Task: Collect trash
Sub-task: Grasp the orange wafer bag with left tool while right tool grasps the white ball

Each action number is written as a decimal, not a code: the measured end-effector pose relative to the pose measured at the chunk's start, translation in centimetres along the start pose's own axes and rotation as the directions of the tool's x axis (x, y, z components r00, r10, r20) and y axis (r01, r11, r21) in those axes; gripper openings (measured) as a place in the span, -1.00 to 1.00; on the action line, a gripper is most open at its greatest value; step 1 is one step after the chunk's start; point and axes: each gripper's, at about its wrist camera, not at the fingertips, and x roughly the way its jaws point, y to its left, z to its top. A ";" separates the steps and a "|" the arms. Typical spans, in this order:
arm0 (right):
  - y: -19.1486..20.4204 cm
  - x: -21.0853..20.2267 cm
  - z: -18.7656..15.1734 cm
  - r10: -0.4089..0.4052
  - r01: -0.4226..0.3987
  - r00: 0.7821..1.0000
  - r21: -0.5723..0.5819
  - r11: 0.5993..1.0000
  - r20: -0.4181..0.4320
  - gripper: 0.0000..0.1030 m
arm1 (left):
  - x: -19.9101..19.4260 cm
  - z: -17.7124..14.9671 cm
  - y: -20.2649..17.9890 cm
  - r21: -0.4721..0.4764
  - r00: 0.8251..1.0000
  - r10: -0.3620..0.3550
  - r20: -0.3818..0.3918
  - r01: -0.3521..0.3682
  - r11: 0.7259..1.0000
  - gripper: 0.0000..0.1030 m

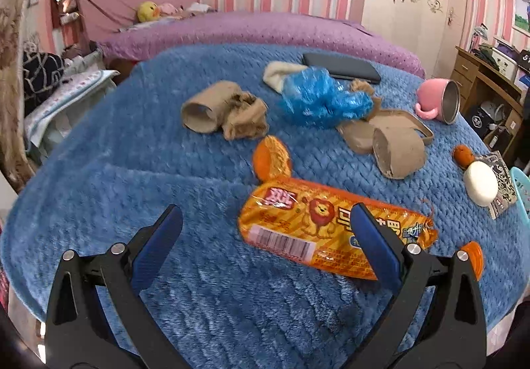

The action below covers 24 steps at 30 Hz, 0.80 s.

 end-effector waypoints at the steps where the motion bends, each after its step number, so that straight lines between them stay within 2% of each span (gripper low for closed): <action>1: -0.2 0.1 0.0 0.005 -0.005 1.000 0.005 1.000 -0.001 0.92 | 0.2 -0.2 -0.3 0.015 1.000 0.004 -0.008 -0.004 1.000 0.90; 3: -0.4 0.3 -0.1 0.001 -0.001 1.000 0.005 1.000 -0.008 0.92 | 0.6 -0.3 -0.9 0.036 1.000 0.008 -0.015 -0.007 0.999 0.87; 6: -0.1 0.7 -0.3 -0.036 0.035 0.999 -0.034 0.999 -0.022 0.92 | 1.0 -0.5 -1.3 0.046 1.000 -0.014 -0.027 0.016 0.999 0.62; 8: 0.0 0.8 -0.4 -0.049 0.048 0.998 -0.051 0.998 -0.026 0.92 | 1.1 -0.5 -1.5 0.047 0.999 -0.039 -0.037 0.041 0.998 0.32; 9: 0.0 0.8 -0.4 -0.050 0.049 0.998 -0.053 0.997 -0.027 0.92 | 1.1 -0.5 -1.6 0.049 0.998 -0.044 -0.039 0.046 0.998 0.27; 10: 0.0 0.8 -0.4 -0.048 0.047 0.998 -0.051 0.998 -0.029 0.92 | 0.9 -0.6 -1.8 0.059 0.998 -0.044 -0.035 0.046 0.997 0.14; 11: 0.0 0.7 -0.4 -0.047 0.045 0.998 -0.049 0.998 -0.031 0.92 | 0.8 -0.6 -1.9 0.067 0.998 -0.047 -0.033 0.049 0.997 -0.09; 13: -0.2 0.6 -0.4 -0.040 0.039 0.999 -0.041 0.998 -0.029 0.92 | 0.5 -0.6 -1.9 0.073 0.997 -0.072 -0.029 0.074 0.995 -0.40; 16: -0.4 0.3 -0.4 -0.039 0.038 0.999 -0.032 0.999 -0.019 0.92 | -0.1 -0.4 -1.6 0.055 0.996 -0.085 -0.010 0.085 0.995 -0.49; 24: -0.8 0.4 -0.6 -0.012 0.012 0.999 -0.012 1.000 -0.031 0.92 | -2.4 0.6 -1.7 0.014 0.990 -0.110 0.084 0.109 0.994 -0.53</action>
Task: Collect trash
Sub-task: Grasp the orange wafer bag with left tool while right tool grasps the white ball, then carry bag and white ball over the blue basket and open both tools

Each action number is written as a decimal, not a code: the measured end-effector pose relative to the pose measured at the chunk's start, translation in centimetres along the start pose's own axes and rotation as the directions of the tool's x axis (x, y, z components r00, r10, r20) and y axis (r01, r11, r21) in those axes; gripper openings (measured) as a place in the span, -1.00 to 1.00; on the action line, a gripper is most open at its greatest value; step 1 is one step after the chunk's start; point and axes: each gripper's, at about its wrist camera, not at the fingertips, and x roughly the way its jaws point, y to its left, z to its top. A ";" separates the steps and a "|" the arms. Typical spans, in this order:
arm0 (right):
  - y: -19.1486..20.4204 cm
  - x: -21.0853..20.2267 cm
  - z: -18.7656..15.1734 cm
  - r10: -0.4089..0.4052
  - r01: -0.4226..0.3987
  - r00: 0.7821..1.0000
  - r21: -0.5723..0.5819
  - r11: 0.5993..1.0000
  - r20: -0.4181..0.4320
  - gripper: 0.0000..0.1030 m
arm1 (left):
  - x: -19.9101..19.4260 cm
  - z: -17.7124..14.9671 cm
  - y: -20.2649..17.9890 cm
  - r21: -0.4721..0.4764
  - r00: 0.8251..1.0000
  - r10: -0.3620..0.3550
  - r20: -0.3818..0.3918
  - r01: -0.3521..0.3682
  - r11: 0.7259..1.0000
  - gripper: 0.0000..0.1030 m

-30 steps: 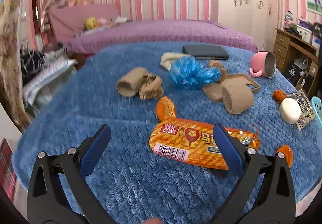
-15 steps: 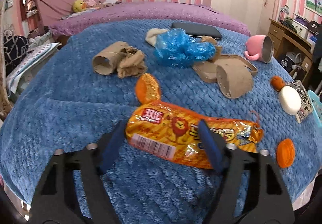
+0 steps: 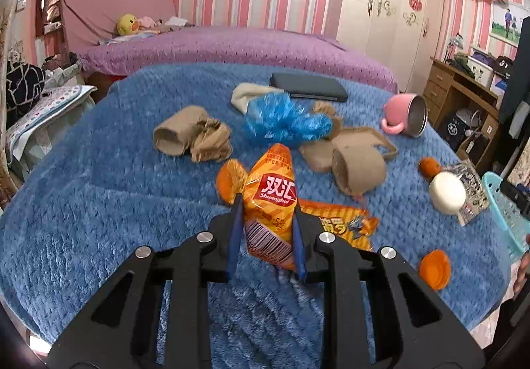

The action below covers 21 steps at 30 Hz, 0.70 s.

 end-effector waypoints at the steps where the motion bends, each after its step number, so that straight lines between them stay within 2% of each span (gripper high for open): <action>1: 0.2 0.0 -0.1 0.002 -0.002 1.000 -0.005 1.000 -0.001 0.92 | -0.1 0.1 -0.3 0.000 1.000 -0.005 0.005 0.005 1.000 -0.53; 10: 4.8 0.9 -0.6 0.039 -0.041 0.999 -0.125 0.991 -0.022 0.92 | -0.5 0.2 -0.4 0.020 1.000 0.009 0.011 -0.009 1.000 -0.54; 17: 9.0 3.6 -1.3 0.049 -0.069 0.993 -0.191 0.979 -0.105 0.91 | 0.0 0.2 0.4 0.009 0.999 0.045 -0.001 -0.045 0.999 -0.54; 20: 10.0 4.7 -1.2 0.029 -0.055 0.993 -0.230 0.972 -0.115 0.73 | 0.1 0.2 0.4 0.013 0.999 0.044 -0.002 -0.044 0.999 -0.54; 21: 10.2 5.0 -1.2 0.022 -0.050 0.992 -0.239 0.970 -0.122 0.60 | 0.1 0.3 0.4 0.014 0.999 0.044 -0.002 -0.044 0.999 -0.54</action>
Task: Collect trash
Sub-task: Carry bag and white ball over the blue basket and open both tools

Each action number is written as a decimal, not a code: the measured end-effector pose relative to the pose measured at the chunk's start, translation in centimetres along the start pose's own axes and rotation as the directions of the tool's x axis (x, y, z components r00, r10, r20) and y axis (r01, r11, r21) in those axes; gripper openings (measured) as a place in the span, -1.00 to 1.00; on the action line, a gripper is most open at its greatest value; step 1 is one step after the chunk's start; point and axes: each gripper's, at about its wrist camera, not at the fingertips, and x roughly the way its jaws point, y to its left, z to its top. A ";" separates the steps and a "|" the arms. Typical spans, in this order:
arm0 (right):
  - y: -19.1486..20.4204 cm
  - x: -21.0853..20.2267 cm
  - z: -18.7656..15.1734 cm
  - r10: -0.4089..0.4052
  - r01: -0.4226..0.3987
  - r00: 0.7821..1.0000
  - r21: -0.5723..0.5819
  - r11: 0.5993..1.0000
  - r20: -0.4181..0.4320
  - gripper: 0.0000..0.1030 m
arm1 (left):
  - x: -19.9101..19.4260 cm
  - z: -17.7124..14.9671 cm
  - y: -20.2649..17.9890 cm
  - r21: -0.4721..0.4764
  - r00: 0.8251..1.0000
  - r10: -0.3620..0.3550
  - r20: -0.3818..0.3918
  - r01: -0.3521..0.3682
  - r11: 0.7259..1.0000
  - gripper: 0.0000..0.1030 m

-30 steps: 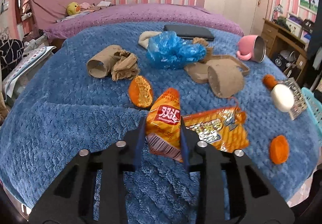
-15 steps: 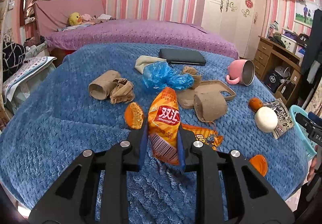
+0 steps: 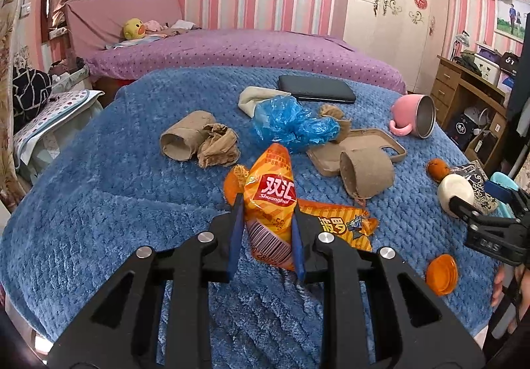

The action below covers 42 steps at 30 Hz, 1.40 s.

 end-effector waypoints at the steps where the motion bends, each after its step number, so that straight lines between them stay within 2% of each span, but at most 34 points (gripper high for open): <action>1: 0.1 0.5 0.0 0.007 -0.007 1.000 -0.006 1.000 -0.019 0.49 | 0.1 0.0 0.0 0.000 1.000 0.000 0.000 0.000 1.000 -0.54; 4: 0.4 1.1 -0.1 0.035 -0.036 0.998 -0.022 0.999 -0.055 0.23 | 0.4 0.1 -0.2 0.004 1.000 -0.001 -0.002 0.001 1.000 -0.54; 5: 0.5 1.1 -0.2 0.040 -0.042 0.998 -0.031 0.999 -0.058 0.20 | 0.4 0.1 -0.3 0.005 1.000 -0.001 -0.001 0.001 1.000 -0.54; 15: -0.3 -1.9 0.0 0.078 -0.077 0.996 -0.034 0.996 0.037 0.20 | -0.7 0.1 -0.7 0.000 0.999 -0.022 0.034 0.022 1.000 -0.54; 19: -1.8 -3.3 0.2 0.075 -0.073 0.994 -0.033 0.997 0.078 0.20 | -1.6 0.5 -1.3 -0.010 0.997 -0.058 0.054 0.059 0.998 -0.54; 25: -6.0 -4.9 0.0 0.066 -0.069 0.993 0.026 0.997 0.097 0.20 | -3.6 1.8 -4.0 0.028 0.993 -0.083 0.085 0.081 0.996 -0.58; 30: -10.5 -5.8 -0.4 0.020 -0.029 0.994 0.080 0.996 0.109 0.20 | -5.2 2.8 -7.9 0.112 0.988 -0.108 0.114 0.096 0.989 -0.65; 31: -11.7 -6.0 -0.6 0.010 -0.021 0.994 0.099 0.995 0.110 0.20 | -5.3 3.2 -8.6 0.114 0.986 -0.118 0.114 0.105 0.988 -0.75; 35: -15.8 -6.4 -1.0 -0.032 0.014 0.994 0.159 0.987 0.107 0.20 | -5.7 4.8 -11.1 0.093 0.977 -0.187 0.101 0.178 0.980 -0.79; 42: -21.8 -6.9 -2.4 -0.098 0.069 0.990 0.266 0.962 0.099 0.20 | -6.7 5.9 -17.3 0.147 0.951 -0.292 0.104 0.276 0.950 -0.81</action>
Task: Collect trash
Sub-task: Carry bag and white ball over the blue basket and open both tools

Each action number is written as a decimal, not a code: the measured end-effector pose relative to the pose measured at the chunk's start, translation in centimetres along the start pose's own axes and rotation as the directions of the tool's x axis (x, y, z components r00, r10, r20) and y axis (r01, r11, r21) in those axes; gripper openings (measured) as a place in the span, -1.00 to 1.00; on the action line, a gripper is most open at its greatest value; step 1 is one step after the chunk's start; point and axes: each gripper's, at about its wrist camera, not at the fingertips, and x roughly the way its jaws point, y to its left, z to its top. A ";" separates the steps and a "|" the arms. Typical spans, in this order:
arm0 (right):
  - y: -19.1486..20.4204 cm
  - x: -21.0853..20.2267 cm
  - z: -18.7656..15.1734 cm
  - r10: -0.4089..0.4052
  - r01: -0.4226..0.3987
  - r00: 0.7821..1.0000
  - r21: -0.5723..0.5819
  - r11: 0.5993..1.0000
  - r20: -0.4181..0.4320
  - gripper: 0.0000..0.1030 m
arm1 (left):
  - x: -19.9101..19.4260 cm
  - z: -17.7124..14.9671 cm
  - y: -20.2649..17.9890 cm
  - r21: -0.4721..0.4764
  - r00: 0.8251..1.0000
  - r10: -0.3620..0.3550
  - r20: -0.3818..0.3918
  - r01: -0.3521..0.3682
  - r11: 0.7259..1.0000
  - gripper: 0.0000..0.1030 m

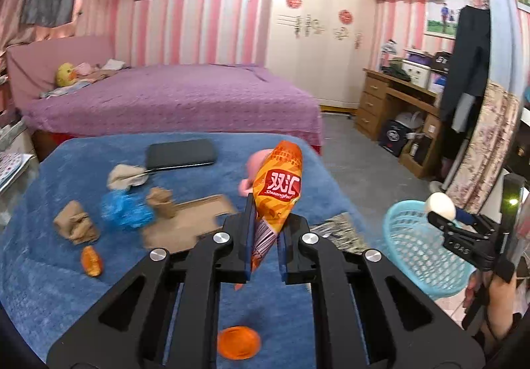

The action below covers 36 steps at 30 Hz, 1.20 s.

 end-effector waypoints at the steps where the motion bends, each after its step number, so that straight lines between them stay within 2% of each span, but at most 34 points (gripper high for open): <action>1: -0.8 0.2 0.0 -0.012 0.012 1.000 0.009 1.000 -0.003 0.20 | 0.3 0.2 -1.0 0.002 1.000 -0.021 -0.002 0.021 1.000 -0.81; 7: -4.3 1.3 -0.1 -0.055 0.057 0.998 0.047 0.997 -0.031 0.20 | 2.9 0.4 -6.7 0.009 0.991 -0.130 -0.035 0.130 0.991 -0.81; 12: -7.2 2.0 -0.9 -0.091 0.097 0.993 0.087 0.992 -0.070 0.20 | 5.3 -0.5 -12.1 0.051 0.981 -0.180 -0.071 0.184 0.982 -0.81; 17: -9.2 2.0 -1.6 -0.146 0.153 0.986 0.091 0.984 -0.079 0.20 | 8.0 -2.6 -17.1 0.074 0.962 -0.233 -0.139 0.245 0.967 -0.81; 23: -11.4 1.6 -2.2 -0.168 0.176 0.983 0.127 0.976 -0.068 0.20 | 10.2 -4.1 -21.8 0.116 0.942 -0.277 -0.191 0.302 0.946 -0.81; 25: -12.1 1.6 -2.5 -0.174 0.183 0.982 0.143 0.973 -0.071 0.20 | 10.4 -4.4 -22.9 0.104 0.932 -0.305 -0.198 0.329 0.938 -0.81; 30: -13.4 1.5 -3.1 -0.184 0.194 0.980 0.167 0.967 -0.074 0.20 | 11.2 -4.9 -24.2 0.103 0.927 -0.316 -0.203 0.341 0.934 -0.81; 36: -13.8 1.7 -3.5 -0.182 0.193 0.980 0.173 0.966 -0.080 0.20 | 13.8 -5.9 -23.7 0.120 0.938 -0.258 -0.232 0.291 0.949 -0.78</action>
